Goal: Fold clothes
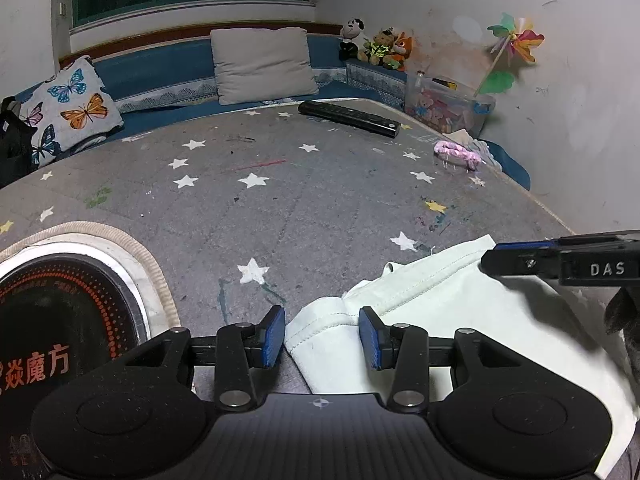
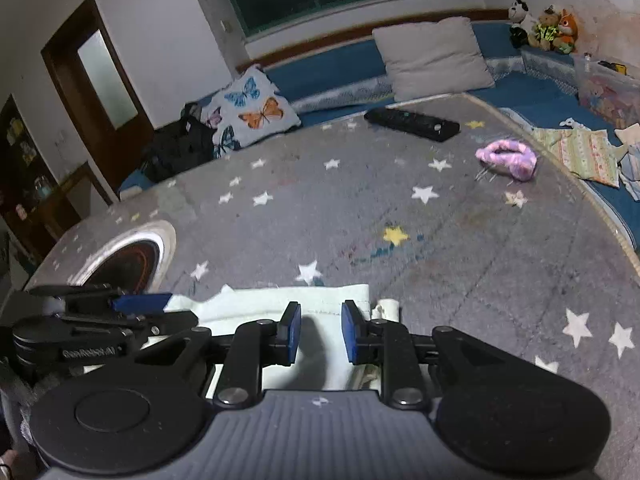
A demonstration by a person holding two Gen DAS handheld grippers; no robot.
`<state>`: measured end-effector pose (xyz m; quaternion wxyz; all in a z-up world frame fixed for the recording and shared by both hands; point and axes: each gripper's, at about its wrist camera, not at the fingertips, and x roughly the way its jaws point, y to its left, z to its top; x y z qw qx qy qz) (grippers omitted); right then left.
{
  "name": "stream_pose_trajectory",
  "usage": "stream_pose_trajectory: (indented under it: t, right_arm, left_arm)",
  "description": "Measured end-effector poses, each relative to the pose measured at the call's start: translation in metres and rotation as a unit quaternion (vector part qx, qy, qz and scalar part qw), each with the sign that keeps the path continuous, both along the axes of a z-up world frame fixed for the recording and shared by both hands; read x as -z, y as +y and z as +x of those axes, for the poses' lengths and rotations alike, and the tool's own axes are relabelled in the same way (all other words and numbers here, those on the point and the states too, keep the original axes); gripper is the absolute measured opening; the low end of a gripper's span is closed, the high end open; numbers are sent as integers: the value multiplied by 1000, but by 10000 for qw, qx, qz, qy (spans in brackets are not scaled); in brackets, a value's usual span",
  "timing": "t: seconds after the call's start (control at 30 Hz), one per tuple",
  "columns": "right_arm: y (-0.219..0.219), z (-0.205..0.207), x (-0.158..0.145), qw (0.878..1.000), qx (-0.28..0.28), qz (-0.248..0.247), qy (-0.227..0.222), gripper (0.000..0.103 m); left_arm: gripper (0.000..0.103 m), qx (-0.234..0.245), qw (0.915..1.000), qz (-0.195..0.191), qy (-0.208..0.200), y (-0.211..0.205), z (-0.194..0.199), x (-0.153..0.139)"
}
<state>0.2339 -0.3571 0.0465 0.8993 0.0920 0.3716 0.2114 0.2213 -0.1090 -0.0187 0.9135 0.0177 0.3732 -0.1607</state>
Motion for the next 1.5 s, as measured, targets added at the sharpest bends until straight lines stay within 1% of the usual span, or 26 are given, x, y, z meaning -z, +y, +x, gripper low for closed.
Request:
stream_pose_trajectory:
  t: [0.03,0.07,0.1,0.13,0.17,0.2,0.27,0.33,0.4,0.43,0.47,0.5,0.57,0.7,0.77,0.93,1.0,1.03,1.07,1.1,1.2,1.33,1.43,1.5]
  right_arm:
    - [0,-2,-2,10000,-9,-11,-23,22]
    - [0,-5,-5,10000,-17,-17,-65,24]
    - [-1,-9,-8,9999,-45,-30,-105,28]
    - [-1,-14,-11,9998,-82,-47,-145,37]
    - [-1,-18,-14,9997,-119,-64,-185,40]
    - [-1,-24,-17,9995,-178,-107,-223,40]
    - [1,-36,-21,9988,-325,-237,-286,40]
    - [3,-48,-22,9980,-418,-348,-321,40]
    - [5,-62,-24,9967,-551,-452,-396,40]
    - [6,-68,-24,9962,-600,-465,-425,40]
    - [7,-74,-24,9959,-664,-444,-426,40]
    - [8,-79,-23,9956,-727,-419,-410,40]
    - [12,-90,-19,9944,-822,-481,-454,42]
    - [19,-109,-12,9897,-955,-837,-665,42]
    - [20,-116,-11,9871,-988,-1005,-760,45]
    - [21,-128,-20,9846,-974,-1076,-977,45]
    - [24,-131,-18,9839,-1025,-1063,-1011,45]
    - [26,-132,-16,9835,-1054,-1058,-1019,48]
    - [27,-134,-14,9832,-1084,-1052,-1027,55]
    - [29,-135,-12,9828,-1113,-1047,-1035,56]
    - [32,-141,-1,9803,-1139,-1240,-1036,56]
    - [30,-157,-10,9800,-1131,-1151,-1162,59]
    - [28,-166,-7,9807,-1174,-1055,-1151,72]
    - [29,-170,0,9807,-1207,-1102,-1074,72]
  left_arm:
    - [49,6,10000,13,-24,0,-2,-2]
    - [54,15,10000,24,-49,0,-4,-3]
    - [55,26,10000,31,-72,0,-6,-5]
    - [58,30,9999,40,-87,0,-9,-6]
    - [59,36,9999,43,-100,0,-11,-7]
    - [61,44,9999,32,-110,0,-14,-8]
    - [69,72,9999,8,-133,-1,-20,-10]
    - [74,110,9998,6,-173,-3,-27,-11]
    - [82,155,9996,12,-225,-5,-35,-13]
    - [90,175,9995,11,-253,-5,-39,-13]
    - [95,191,9994,2,-282,-6,-44,-13]
    - [96,210,9993,-13,-304,-6,-48,-14]
    - [103,237,9991,-27,-343,-6,-56,-14]
    - [103,261,9990,-55,-370,-4,-67,-14]
    - [103,249,9990,-81,-376,-1,-72,-14]
    - [103,136,9989,-111,-439,7,-82,-16]
    - [103,94,9988,-127,-453,8,-85,-17]
    - [103,89,9988,-152,-458,9,-87,-17]
    - [103,89,9988,-175,-459,9,-89,-17]
    - [103,98,9987,-189,-457,9,-91,-17]
    - [103,115,9988,-203,-431,9,-98,-15]
    - [103,131,9989,-247,-380,10,-105,-12]
    - [103,107,9990,-300,-306,10,-111,-7]
    - [103,112,9992,-301,-254,9,-115,-4]
